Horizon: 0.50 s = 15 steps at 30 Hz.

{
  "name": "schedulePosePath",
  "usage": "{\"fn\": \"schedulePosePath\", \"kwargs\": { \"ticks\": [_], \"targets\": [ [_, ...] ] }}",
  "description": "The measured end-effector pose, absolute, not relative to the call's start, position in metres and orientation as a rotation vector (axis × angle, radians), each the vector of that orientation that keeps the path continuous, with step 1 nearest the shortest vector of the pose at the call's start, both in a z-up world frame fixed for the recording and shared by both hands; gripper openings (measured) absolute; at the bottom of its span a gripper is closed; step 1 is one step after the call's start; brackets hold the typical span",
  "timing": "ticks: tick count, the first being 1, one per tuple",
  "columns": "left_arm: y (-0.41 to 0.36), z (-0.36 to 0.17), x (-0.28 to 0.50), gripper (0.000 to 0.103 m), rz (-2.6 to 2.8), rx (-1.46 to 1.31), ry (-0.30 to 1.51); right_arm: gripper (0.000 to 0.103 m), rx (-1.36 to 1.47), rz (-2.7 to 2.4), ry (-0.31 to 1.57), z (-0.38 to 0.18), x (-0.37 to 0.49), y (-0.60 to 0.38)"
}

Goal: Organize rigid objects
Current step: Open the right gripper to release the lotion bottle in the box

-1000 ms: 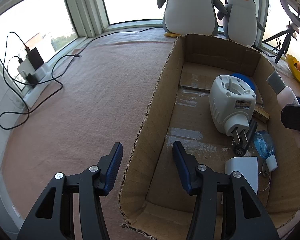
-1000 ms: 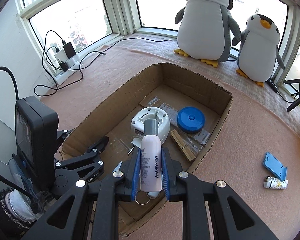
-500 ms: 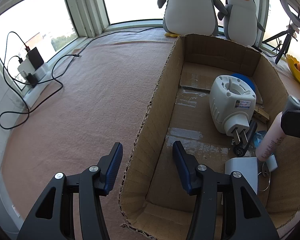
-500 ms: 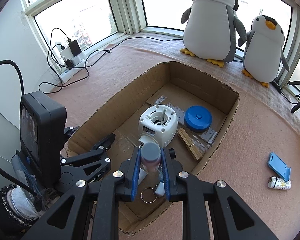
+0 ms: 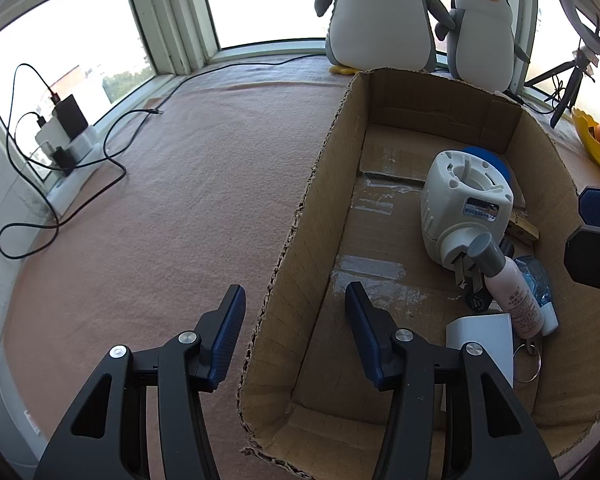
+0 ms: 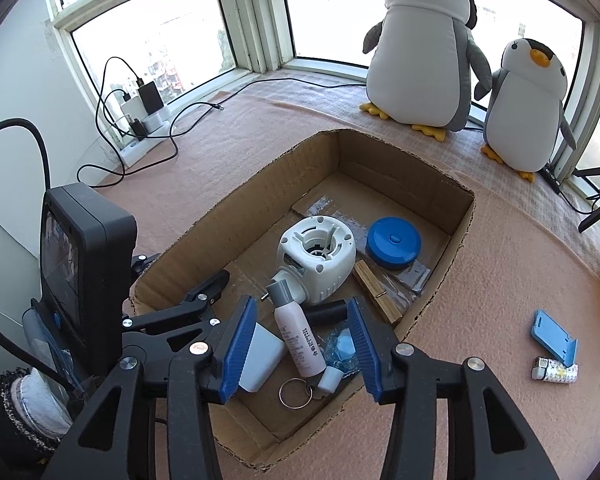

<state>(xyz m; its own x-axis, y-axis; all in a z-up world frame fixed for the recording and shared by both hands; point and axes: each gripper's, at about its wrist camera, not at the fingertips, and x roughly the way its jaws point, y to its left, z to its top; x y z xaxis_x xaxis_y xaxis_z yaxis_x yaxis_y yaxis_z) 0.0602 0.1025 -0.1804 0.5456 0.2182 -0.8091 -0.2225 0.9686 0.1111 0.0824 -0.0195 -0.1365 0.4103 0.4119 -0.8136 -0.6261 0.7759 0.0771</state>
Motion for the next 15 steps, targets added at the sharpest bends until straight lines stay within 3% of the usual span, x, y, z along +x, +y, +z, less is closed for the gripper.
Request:
{"fn": "schedulePosePath", "kwargs": {
  "ticks": [6,15],
  "targets": [
    [0.103,-0.180,0.060,0.052,0.261,-0.005,0.959,0.052,-0.243,0.658,0.939,-0.136,0.083,-0.024],
    [0.103,-0.180,0.060,0.052,0.261,-0.006,0.958,0.052,-0.222,0.651,0.939,-0.135,0.086,-0.033]
  ]
}}
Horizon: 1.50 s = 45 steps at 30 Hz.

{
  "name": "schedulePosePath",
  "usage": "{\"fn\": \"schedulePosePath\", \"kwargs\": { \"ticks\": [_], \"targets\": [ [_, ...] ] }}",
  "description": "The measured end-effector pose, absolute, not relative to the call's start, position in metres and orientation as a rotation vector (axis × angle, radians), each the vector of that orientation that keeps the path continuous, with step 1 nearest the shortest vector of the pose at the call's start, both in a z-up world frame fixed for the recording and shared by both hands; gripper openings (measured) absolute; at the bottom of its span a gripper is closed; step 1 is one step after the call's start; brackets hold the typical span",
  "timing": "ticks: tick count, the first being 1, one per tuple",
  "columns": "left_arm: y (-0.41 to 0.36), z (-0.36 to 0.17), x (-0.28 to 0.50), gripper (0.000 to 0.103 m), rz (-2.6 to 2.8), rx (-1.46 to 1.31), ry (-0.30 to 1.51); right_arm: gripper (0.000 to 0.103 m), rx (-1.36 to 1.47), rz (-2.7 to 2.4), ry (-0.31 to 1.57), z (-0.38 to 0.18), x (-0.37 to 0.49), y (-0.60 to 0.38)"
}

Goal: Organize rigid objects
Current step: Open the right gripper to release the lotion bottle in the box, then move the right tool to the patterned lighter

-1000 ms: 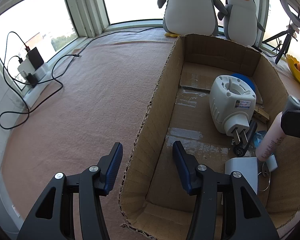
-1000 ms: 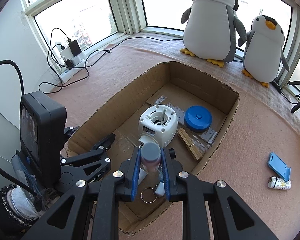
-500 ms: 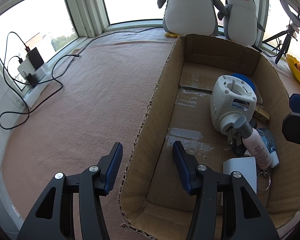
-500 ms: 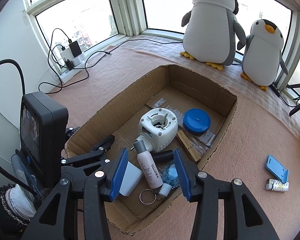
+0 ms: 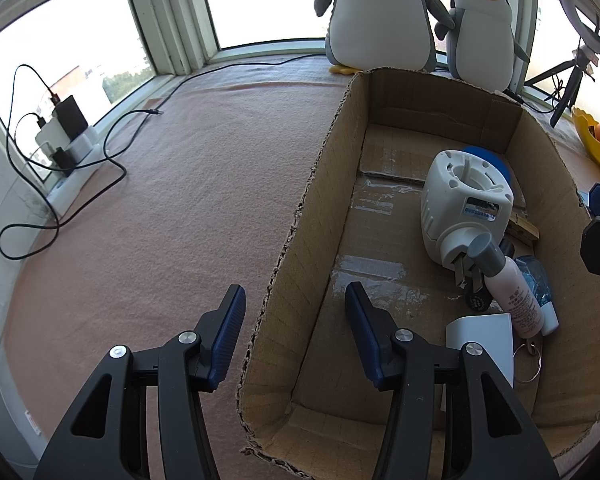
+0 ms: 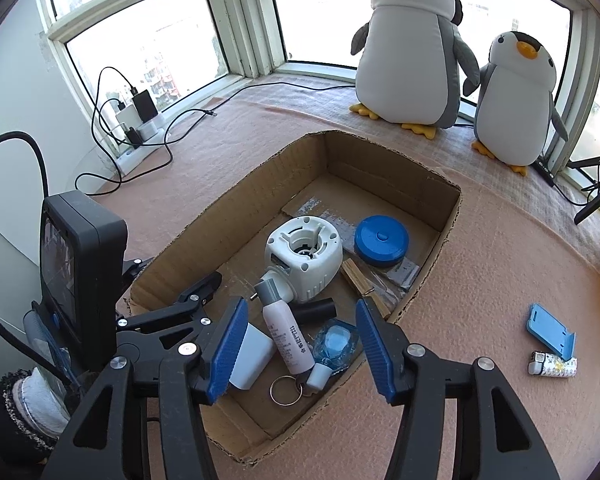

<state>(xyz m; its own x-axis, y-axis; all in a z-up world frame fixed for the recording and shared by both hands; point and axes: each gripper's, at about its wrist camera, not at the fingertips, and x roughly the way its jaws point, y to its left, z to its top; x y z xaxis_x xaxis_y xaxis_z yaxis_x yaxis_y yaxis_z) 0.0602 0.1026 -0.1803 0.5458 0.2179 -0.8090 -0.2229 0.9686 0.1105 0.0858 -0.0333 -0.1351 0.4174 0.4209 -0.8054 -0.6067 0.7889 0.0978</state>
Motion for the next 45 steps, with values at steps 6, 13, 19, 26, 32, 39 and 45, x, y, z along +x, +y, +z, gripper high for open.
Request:
{"fn": "schedulePosePath", "kwargs": {
  "ticks": [6,13,19,26,32,39,45],
  "targets": [
    [0.102,-0.180,0.060,0.052,0.261,-0.002,0.959,0.052,-0.188,0.621,0.936,-0.133,0.090,-0.051],
    [0.102,-0.180,0.060,0.052,0.261,0.003,0.960,0.052,-0.150,0.518,0.939,-0.134,0.104,-0.099],
    [0.101,-0.180,0.060,0.052,0.261,0.003,0.961,0.052,-0.114,0.385,0.956,-0.140,0.124,-0.162],
    [0.102,-0.180,0.060,0.052,0.265,0.011,0.960,0.053,0.010,0.310,0.987,-0.147,0.156,-0.238],
    [0.101,-0.180,0.060,0.052,0.270,0.023,0.962,0.053,0.173,0.336,1.052,-0.164,0.192,-0.282],
    [0.098,-0.179,0.060,0.052,0.278,0.032,0.964,0.053,0.282,0.423,1.141,-0.189,0.222,-0.292],
    [0.098,-0.179,0.060,0.052,0.279,0.034,0.964,0.053,0.333,0.452,1.185,-0.201,0.227,-0.299]
  ]
}}
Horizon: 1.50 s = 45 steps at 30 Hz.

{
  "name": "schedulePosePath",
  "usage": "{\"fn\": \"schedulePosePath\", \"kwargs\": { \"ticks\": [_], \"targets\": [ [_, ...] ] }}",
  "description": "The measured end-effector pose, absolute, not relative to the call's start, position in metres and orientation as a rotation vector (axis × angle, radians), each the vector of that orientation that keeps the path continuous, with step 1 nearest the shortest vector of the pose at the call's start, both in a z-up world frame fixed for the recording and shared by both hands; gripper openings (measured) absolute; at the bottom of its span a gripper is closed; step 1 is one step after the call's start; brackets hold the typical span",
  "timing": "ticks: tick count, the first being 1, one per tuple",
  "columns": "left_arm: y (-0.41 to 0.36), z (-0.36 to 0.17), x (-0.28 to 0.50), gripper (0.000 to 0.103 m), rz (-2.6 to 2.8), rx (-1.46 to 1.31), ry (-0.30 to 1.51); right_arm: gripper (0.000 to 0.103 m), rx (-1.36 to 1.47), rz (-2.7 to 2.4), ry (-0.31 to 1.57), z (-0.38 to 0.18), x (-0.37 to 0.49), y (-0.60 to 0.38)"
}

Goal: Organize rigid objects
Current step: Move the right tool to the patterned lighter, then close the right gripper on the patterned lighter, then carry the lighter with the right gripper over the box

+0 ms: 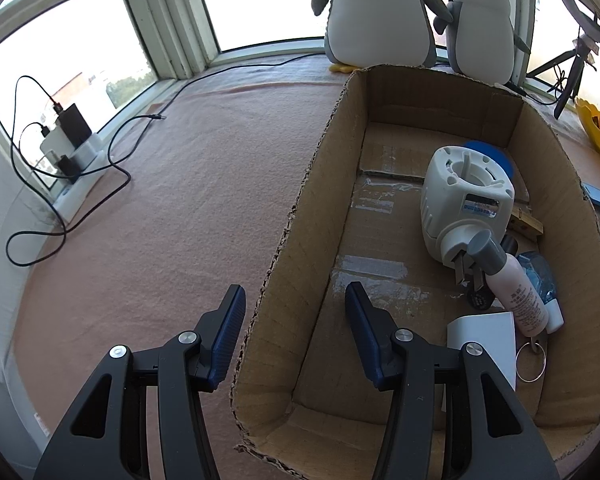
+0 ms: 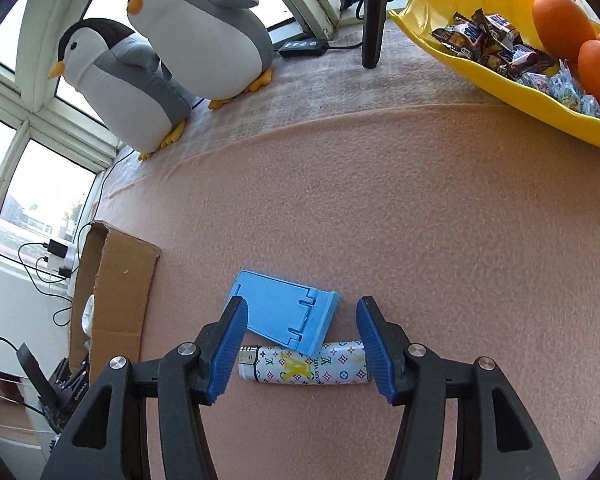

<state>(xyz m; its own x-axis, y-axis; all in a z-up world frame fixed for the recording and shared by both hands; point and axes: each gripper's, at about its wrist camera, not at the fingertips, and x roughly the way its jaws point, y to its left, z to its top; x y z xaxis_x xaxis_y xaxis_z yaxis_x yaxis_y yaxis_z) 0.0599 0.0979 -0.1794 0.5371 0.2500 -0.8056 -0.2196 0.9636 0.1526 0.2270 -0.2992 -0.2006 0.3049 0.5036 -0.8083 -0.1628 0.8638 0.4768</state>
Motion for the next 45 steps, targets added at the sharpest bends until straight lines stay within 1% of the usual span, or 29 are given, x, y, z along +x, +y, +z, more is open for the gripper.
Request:
{"fn": "schedulePosePath", "kwargs": {
  "ticks": [8,13,15,20,23,26,28,31,36,45],
  "targets": [
    [0.098,-0.179,0.059,0.052,0.278,0.034,0.962,0.053,0.365,0.512,1.218,-0.205,0.201,-0.298],
    [0.098,-0.179,0.059,0.052,0.276,0.032,0.960,0.053,0.310,0.514,1.213,-0.204,0.180,-0.281],
    [0.098,-0.179,0.059,0.052,0.275,0.031,0.960,0.053,0.244,0.496,1.202,-0.203,0.173,-0.269],
    [0.099,-0.179,0.059,0.052,0.271,0.028,0.960,0.052,-0.041,0.408,1.171,-0.199,0.163,-0.232],
    [0.099,-0.179,0.059,0.052,0.270,0.021,0.960,0.045,-0.157,0.361,1.165,-0.201,0.160,-0.218],
    [0.099,-0.180,0.059,0.052,0.269,0.016,0.959,0.038,-0.215,0.332,1.172,-0.202,0.159,-0.216],
    [0.099,-0.180,0.059,0.052,0.270,0.014,0.958,0.030,-0.222,0.324,1.184,-0.202,0.160,-0.218],
    [0.099,-0.179,0.059,0.052,0.270,0.013,0.958,0.021,-0.227,0.320,1.198,-0.201,0.160,-0.219],
    [0.099,-0.179,0.059,0.052,0.270,0.012,0.958,0.021,-0.240,0.308,1.187,-0.200,0.153,-0.214],
    [0.099,-0.180,0.059,0.052,0.268,0.007,0.957,0.021,-0.161,0.299,1.139,-0.192,0.138,-0.206]
  ]
}}
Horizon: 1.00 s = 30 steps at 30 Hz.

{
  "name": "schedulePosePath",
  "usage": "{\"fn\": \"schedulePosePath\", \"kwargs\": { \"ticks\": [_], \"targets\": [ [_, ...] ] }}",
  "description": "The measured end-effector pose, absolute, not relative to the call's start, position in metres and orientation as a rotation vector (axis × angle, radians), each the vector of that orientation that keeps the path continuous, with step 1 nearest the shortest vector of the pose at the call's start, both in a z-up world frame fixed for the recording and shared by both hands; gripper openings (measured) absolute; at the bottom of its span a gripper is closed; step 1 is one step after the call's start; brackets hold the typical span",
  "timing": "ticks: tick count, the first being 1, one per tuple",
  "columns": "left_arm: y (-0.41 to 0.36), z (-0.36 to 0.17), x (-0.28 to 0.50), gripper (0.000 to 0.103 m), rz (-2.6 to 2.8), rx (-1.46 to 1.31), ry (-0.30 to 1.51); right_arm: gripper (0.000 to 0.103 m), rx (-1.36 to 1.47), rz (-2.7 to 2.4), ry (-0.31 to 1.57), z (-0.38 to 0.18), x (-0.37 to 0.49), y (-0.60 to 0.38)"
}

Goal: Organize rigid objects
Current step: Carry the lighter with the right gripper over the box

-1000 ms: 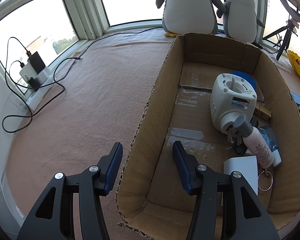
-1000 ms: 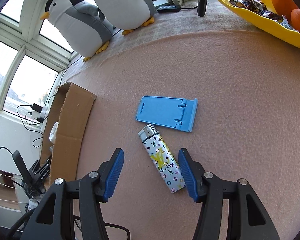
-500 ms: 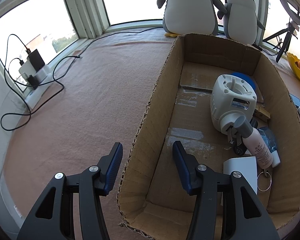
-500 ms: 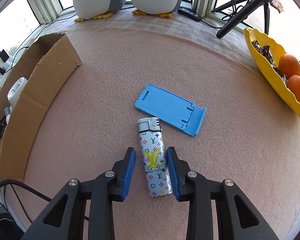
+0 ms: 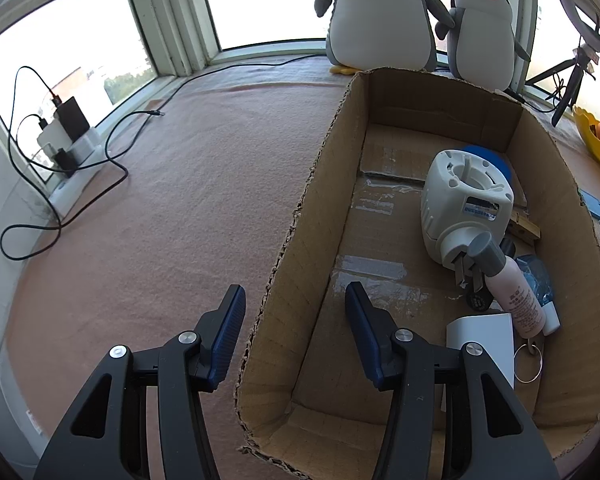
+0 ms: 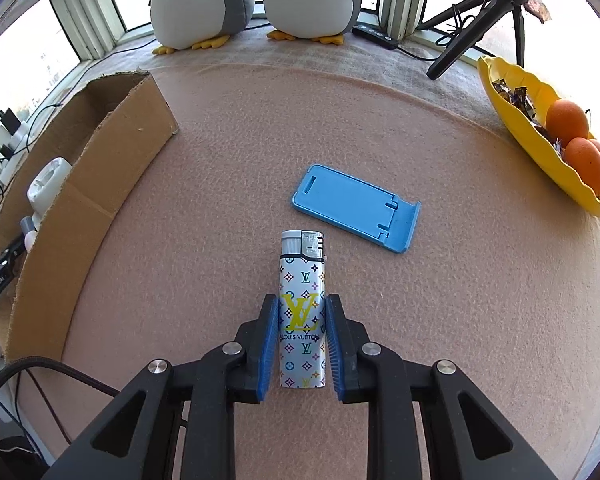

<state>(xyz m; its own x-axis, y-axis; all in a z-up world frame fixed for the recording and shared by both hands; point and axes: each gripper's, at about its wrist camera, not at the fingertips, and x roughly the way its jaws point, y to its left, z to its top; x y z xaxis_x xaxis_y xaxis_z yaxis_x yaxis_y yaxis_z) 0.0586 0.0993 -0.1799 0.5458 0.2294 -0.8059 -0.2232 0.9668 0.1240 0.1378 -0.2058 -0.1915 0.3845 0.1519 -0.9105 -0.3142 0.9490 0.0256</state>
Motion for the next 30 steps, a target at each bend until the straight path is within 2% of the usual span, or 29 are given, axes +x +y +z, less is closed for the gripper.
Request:
{"fn": "schedulePosePath", "kwargs": {
  "ticks": [14,23,30],
  "targets": [
    [0.099,-0.180,0.059,0.052,0.268,0.005,0.956,0.021,-0.110,0.337,1.066,-0.159,0.126,-0.187],
    [0.100,-0.180,0.059,0.052,0.268,0.004,0.956,0.021,-0.137,0.489,0.984,-0.124,0.113,-0.118],
    [0.097,-0.181,0.060,0.052,0.267,-0.001,0.955,0.021,-0.184,0.580,0.967,-0.121,0.102,-0.069]
  ]
}}
